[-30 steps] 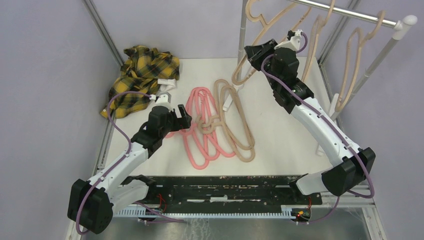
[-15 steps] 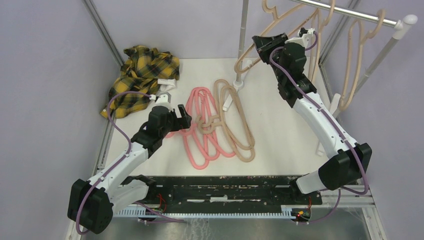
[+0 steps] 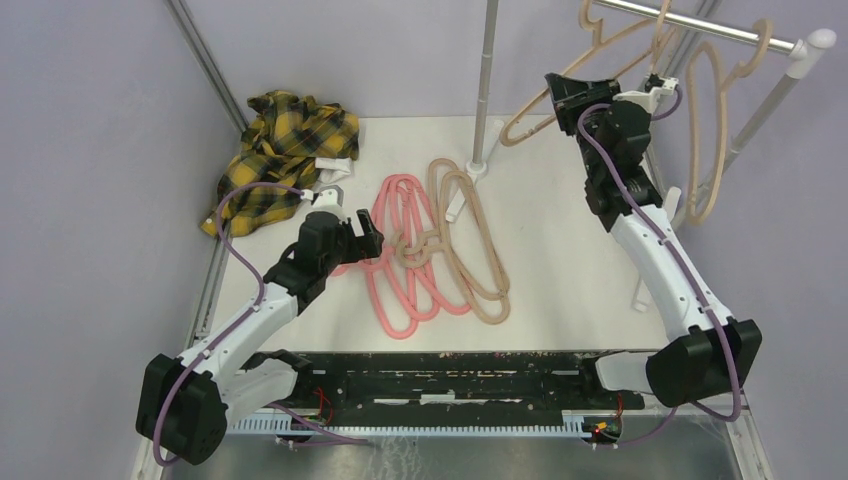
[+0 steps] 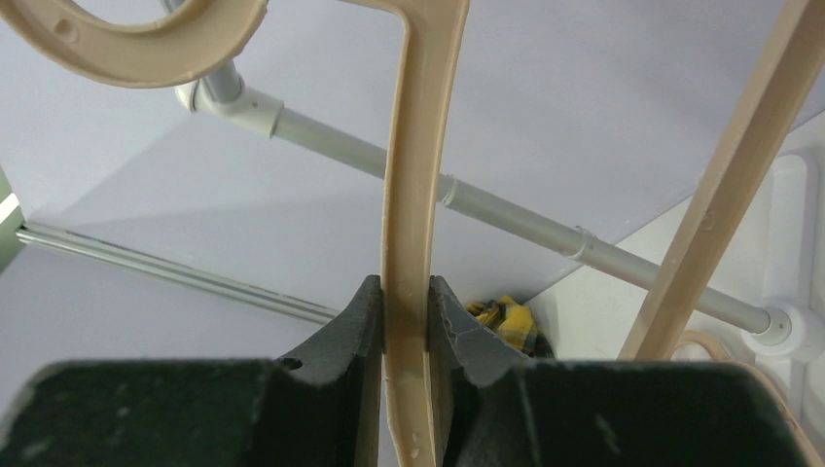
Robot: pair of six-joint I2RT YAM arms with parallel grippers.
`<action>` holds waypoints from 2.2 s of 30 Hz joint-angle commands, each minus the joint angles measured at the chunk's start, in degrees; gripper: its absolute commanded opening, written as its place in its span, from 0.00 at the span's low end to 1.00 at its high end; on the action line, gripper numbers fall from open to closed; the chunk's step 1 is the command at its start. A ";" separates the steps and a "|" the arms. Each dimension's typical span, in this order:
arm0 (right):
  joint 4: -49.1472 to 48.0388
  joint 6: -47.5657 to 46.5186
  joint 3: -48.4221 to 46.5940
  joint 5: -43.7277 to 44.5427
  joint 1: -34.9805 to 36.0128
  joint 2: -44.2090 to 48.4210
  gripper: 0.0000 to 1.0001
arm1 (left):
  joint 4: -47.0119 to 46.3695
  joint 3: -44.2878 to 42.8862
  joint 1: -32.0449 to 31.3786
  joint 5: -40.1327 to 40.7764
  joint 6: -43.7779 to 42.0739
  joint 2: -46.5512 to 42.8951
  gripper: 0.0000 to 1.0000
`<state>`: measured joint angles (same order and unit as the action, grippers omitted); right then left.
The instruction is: Organize the hangers
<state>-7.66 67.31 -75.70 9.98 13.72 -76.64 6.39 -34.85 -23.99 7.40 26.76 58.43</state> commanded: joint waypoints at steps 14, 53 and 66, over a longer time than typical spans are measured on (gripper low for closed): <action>6.45 3.62 4.82 1.21 -6.23 9.23 0.33 | -0.84 -0.05 -0.02 0.53 1.62 0.13 0.99; 31.90 -42.02 -20.01 -25.75 2.52 7.69 0.70 | -2.36 0.61 -0.01 0.08 2.15 2.30 0.99; 40.42 -50.69 -9.84 -15.00 25.08 -6.32 0.62 | -1.67 0.44 -0.05 0.91 1.89 2.52 0.99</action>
<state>30.52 19.92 -89.69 -8.47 34.98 -81.45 6.76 -34.30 -23.99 7.42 26.76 60.90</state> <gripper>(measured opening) 0.635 0.993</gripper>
